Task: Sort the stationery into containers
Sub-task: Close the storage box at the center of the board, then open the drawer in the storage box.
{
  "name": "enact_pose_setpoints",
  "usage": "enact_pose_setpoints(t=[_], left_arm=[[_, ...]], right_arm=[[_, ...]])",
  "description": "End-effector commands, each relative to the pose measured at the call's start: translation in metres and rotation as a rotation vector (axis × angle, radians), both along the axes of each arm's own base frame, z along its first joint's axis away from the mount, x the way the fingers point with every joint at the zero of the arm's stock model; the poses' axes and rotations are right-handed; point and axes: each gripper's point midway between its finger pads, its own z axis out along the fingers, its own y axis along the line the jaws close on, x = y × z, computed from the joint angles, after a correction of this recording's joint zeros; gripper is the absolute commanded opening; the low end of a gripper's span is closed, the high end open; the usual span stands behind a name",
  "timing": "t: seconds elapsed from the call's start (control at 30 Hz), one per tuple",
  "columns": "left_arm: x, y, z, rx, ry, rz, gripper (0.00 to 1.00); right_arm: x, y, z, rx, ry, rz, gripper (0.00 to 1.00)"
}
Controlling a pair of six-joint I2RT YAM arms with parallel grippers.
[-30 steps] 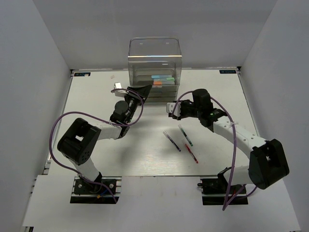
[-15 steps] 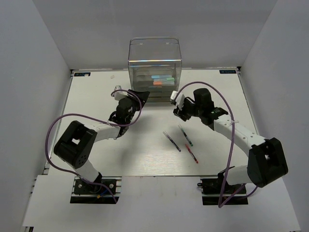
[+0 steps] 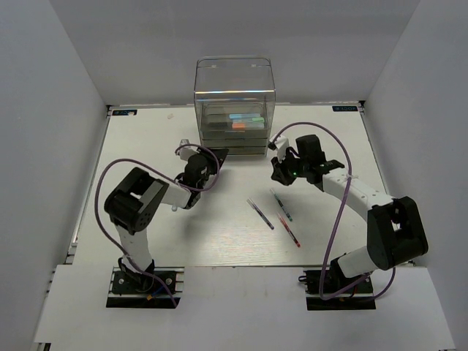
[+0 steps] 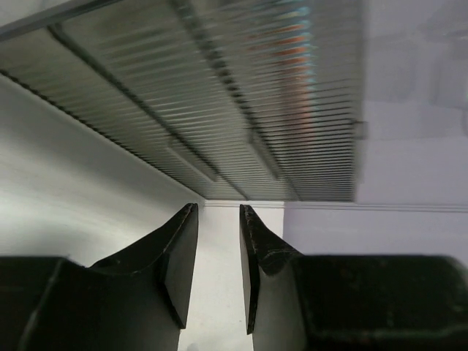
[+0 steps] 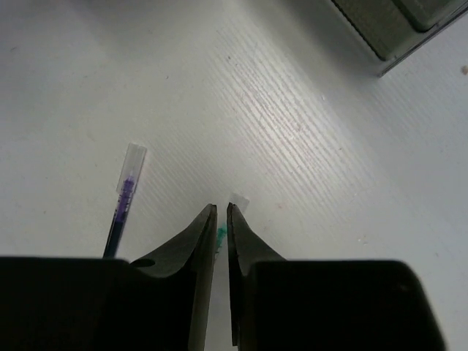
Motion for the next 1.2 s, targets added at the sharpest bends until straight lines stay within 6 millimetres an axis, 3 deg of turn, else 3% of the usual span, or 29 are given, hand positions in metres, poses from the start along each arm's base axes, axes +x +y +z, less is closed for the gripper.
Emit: enact_pose_setpoints(t=[0.0, 0.43, 0.77, 0.93, 1.17], left_arm=[[0.015, -0.008, 0.027, -0.083, -0.093, 0.014, 0.39], [0.027, -0.013, 0.036, -0.154, -0.192, 0.024, 0.43], [0.040, -0.020, 0.015, -0.138, -0.149, 0.037, 0.43], [0.046, -0.013, 0.014, -0.135, -0.150, 0.064, 0.43], [0.048, -0.011, 0.008, -0.154, -0.150, 0.084, 0.35]], right_arm=[[-0.004, 0.000, 0.011, 0.060, 0.002, -0.021, 0.17], [-0.006, -0.009, 0.000, 0.049, 0.006, -0.027, 0.17], [-0.017, -0.014, -0.004, 0.041, 0.003, -0.011, 0.18], [-0.020, -0.016, -0.006, 0.041, 0.005, -0.013, 0.18], [-0.020, -0.016, -0.005, 0.043, -0.005, -0.009, 0.19]])
